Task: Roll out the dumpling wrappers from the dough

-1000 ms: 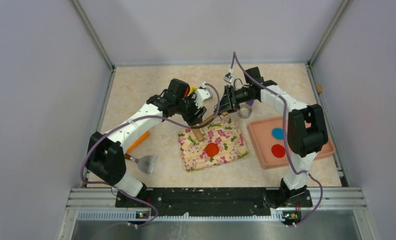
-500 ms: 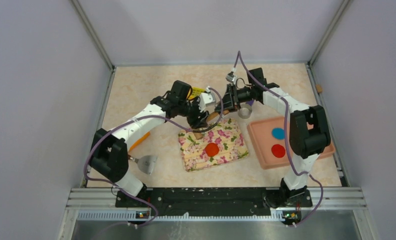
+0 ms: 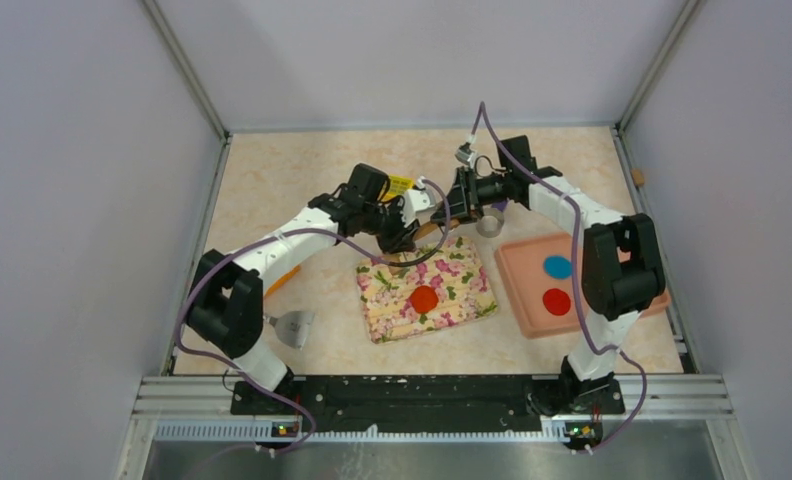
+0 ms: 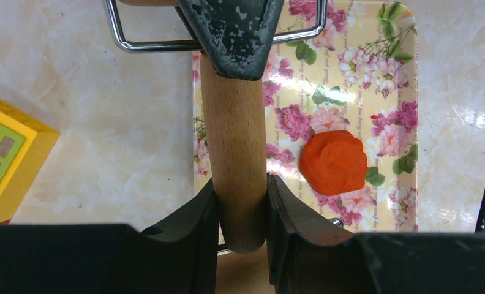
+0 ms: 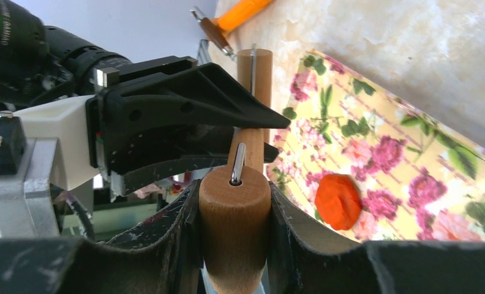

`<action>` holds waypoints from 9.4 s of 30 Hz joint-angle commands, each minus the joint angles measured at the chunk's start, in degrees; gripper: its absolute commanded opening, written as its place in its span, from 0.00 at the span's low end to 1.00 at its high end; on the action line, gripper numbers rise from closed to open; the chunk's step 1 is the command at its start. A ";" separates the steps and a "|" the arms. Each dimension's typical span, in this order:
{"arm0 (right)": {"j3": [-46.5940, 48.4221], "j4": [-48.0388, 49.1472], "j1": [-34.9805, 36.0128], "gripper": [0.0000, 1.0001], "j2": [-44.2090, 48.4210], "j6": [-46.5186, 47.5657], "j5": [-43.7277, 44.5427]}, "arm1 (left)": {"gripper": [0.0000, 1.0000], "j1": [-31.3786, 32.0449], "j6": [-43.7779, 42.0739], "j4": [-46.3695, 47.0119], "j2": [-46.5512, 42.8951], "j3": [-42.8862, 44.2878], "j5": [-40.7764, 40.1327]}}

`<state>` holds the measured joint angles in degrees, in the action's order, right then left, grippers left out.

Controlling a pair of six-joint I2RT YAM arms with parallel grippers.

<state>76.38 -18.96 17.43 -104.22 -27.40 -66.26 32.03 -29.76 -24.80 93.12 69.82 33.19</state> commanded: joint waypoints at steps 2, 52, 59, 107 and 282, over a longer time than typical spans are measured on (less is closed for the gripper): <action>3.09 -9.02 -0.60 0.38 4.53 8.25 9.09 | 0.00 -0.07 0.63 1.27 -0.57 1.50 1.30; -0.84 -16.05 -6.73 0.00 13.28 19.26 14.13 | 0.59 -4.19 9.02 -4.23 -9.87 -6.41 -8.85; 0.23 -19.84 -13.92 0.00 19.65 21.82 14.46 | 0.50 -4.17 2.85 -12.81 4.07 -0.07 -13.63; -15.47 -6.18 -1.29 0.00 21.51 13.31 15.72 | 0.53 -16.79 51.87 -7.68 1.45 -8.93 -15.84; -10.15 -18.69 37.89 0.00 18.08 94.72 57.37 | 0.00 -20.24 52.70 1.55 8.96 -10.00 -3.49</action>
<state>66.41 -41.06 56.07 -83.88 70.74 -7.38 12.08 22.59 -25.65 102.19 59.77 27.62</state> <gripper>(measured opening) 0.335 0.011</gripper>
